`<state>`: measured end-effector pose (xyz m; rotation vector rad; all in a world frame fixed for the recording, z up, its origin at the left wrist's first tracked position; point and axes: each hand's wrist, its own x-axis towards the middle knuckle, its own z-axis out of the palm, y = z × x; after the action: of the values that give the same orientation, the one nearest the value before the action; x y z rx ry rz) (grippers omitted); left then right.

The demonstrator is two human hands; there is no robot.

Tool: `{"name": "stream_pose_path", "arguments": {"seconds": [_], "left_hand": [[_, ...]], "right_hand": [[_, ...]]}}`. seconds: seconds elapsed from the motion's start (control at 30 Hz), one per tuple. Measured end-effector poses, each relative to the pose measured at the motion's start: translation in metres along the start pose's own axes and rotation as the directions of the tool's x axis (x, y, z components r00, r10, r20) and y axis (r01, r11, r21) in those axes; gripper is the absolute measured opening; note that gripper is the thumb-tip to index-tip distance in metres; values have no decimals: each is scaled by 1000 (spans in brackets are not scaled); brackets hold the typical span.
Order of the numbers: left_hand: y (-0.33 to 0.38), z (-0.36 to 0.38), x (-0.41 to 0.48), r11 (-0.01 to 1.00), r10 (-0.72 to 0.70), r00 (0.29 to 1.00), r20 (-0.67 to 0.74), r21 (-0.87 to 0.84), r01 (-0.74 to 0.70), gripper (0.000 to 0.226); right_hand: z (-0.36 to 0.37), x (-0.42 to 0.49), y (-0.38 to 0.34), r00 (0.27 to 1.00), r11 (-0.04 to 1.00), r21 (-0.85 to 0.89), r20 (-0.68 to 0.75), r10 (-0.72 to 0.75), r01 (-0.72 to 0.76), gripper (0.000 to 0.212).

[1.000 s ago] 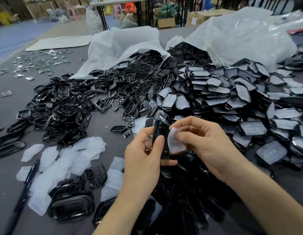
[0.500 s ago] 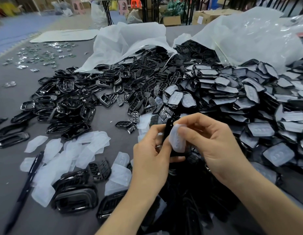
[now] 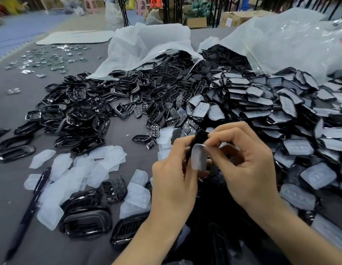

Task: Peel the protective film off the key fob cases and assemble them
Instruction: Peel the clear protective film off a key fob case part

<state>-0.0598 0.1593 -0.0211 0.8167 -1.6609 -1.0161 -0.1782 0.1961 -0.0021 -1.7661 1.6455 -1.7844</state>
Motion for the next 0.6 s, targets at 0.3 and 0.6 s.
{"name": "stream_pose_path", "arguments": {"seconds": [0.3,0.6], "left_hand": [[3,-1,-2,940,233,973,4,257,-226,36],[8,-6,-1,905,270,962,46,330,-270,33]], "right_hand": [[0,-3,-2,983,984,-89,-83,-165,157,5],[-1,-4,-4,983,987,-78,-109,-150,142,14]]}}
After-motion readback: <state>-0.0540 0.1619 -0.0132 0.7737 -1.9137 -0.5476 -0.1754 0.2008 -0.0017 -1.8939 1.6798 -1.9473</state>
